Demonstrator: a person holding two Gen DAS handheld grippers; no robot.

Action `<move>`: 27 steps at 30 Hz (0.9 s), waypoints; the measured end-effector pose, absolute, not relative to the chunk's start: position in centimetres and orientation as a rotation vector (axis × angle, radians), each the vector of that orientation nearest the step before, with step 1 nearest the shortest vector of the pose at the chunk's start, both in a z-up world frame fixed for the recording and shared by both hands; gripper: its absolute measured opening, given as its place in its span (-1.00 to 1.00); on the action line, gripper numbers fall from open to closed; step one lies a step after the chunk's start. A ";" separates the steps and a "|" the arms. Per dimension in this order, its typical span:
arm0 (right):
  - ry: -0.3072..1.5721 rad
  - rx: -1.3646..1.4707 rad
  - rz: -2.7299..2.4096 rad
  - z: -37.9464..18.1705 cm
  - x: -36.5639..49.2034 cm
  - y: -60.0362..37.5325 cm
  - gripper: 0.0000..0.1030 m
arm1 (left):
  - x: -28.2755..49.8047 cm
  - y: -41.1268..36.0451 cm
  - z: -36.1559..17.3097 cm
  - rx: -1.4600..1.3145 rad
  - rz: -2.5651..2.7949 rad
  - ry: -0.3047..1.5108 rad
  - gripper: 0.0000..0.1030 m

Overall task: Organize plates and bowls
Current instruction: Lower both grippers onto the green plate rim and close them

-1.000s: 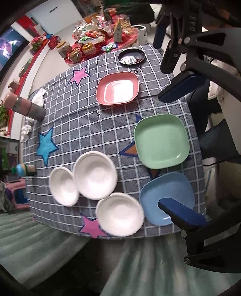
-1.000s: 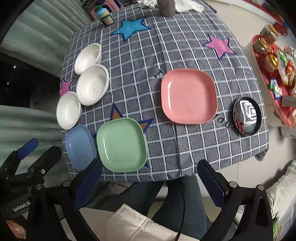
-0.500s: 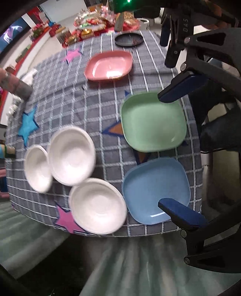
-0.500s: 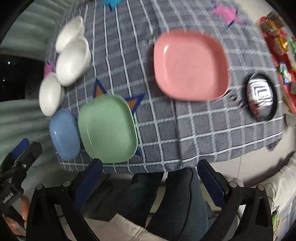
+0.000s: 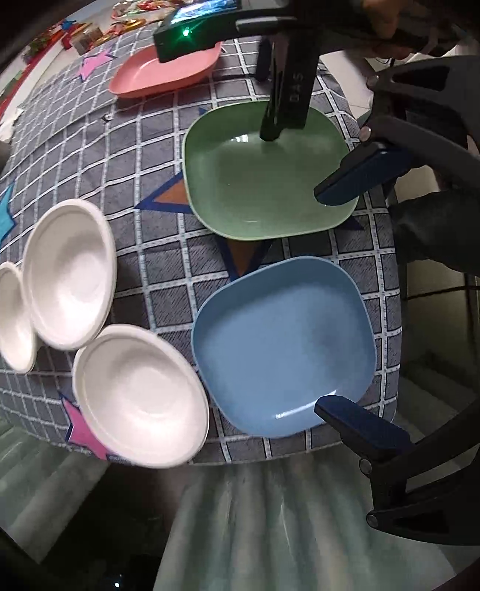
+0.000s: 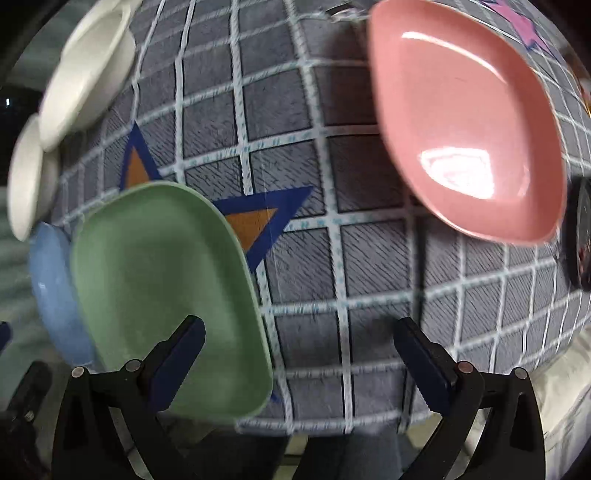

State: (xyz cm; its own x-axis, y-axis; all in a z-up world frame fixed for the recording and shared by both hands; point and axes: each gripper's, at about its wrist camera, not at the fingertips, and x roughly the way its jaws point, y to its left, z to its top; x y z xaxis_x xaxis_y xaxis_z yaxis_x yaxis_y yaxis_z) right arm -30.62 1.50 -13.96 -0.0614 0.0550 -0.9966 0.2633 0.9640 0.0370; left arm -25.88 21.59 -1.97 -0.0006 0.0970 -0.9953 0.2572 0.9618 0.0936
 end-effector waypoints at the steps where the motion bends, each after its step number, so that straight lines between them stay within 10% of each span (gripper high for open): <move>1: 1.614 0.179 -0.203 -14.0 -30.6 1.8 1.00 | -25.8 21.2 -2.3 0.287 -0.135 1.578 1.00; 27: 1.612 0.224 -0.235 -13.6 -35.5 -11.5 1.00 | -26.6 8.2 -9.7 0.377 -0.234 1.561 0.99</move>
